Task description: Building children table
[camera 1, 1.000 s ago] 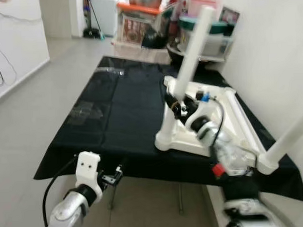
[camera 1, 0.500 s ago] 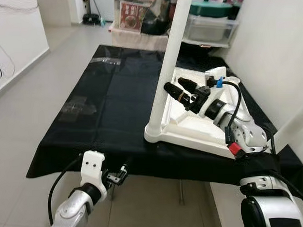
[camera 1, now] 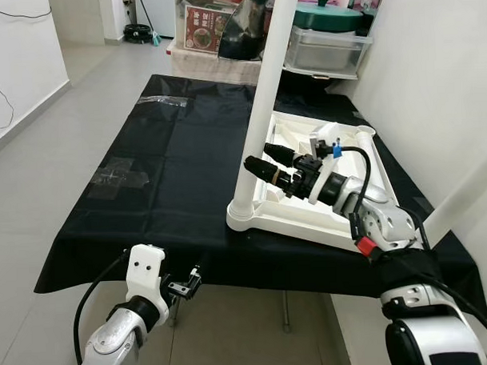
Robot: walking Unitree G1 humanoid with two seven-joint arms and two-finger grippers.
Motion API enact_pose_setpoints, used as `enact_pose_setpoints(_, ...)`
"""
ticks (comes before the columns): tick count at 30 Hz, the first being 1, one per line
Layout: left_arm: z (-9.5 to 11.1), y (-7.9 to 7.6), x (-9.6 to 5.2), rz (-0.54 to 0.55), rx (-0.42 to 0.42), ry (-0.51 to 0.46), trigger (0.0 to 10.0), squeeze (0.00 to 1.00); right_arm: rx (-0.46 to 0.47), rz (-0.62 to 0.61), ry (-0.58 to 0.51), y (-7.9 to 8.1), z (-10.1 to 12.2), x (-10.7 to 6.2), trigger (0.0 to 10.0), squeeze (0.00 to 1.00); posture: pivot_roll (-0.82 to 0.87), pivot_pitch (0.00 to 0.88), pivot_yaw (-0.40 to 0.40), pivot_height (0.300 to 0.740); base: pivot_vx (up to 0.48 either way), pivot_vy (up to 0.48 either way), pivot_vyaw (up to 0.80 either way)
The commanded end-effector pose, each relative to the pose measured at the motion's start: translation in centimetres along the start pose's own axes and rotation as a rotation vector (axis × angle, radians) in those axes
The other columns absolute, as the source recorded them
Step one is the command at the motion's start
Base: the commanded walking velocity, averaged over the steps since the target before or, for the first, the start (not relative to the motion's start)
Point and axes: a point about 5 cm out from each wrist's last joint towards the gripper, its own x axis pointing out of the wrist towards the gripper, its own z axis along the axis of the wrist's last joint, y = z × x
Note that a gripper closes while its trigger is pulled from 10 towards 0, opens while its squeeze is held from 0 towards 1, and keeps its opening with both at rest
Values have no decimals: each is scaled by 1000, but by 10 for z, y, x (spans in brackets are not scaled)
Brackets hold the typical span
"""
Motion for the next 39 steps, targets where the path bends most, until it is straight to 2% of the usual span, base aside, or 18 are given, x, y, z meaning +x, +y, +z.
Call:
enact_pose_setpoints(1,0,-3,3,-11,5,-3,10000,0,-18,11,26,6,-5,10,10000,0,83,0,-181,740,0,0,0)
enact_pose_setpoints(13,0,-1,2,0,6,-4,10000,0,6,-33,24,12,-12,29,10000,0,88,0,-185,740,0,0,0)
enact_pose_setpoints(19,0,-2,4,-5,5,-4,10000,0,13,-138,20,15,-16,45,10000,0,87,0,-181,740,0,0,0)
enact_pose_setpoints(23,0,-1,4,-3,7,-4,10000,0,17,-223,15,15,-19,51,10000,0,90,0,-181,740,0,0,0)
enact_pose_setpoints(29,0,-1,3,-2,8,-3,10000,0,24,-270,-16,15,-19,52,10000,0,88,0,-179,740,0,0,0)
enact_pose_setpoints(30,-1,-1,3,-3,9,-1,10000,0,39,-306,-38,13,-18,51,2784,0,85,0,-176,740,0,0,0)
enact_pose_setpoints(31,-1,-1,3,-3,9,-1,10000,0,39,-306,-38,13,-18,51,2784,0,85,0,-176,740,0,0,0)
enact_pose_setpoints(32,-1,-1,4,-3,10,0,10000,0,36,-373,-33,8,-19,48,0,0,83,0,-176,740,0,0,0)
enact_pose_setpoints(33,-1,-1,4,-3,10,0,10000,0,36,-373,-33,8,-19,48,0,0,83,0,-176,740,0,0,0)
enact_pose_setpoints(35,-1,-1,4,-2,11,1,10000,0,24,-524,-4,-2,-23,41,0,0,79,0,-175,740,0,0,0)
enact_pose_setpoints(36,-1,-1,4,-2,11,1,10000,0,24,-524,-4,-2,-23,41,0,0,79,0,-175,740,0,0,0)
enact_pose_setpoints(37,-1,-1,5,-1,12,1,10000,0,29,-642,31,-10,-30,33,0,0,75,0,-170,740,0,0,0)
enact_pose_setpoints(38,-1,-1,5,-1,12,1,10000,0,29,-642,31,-10,-30,33,0,0,75,0,-170,740,0,0,0)
enact_pose_setpoints(39,-2,0,5,-1,13,2,10000,0,35,-718,52,-15,-35,27,0,0,74,0,-169,740,0,0,0)
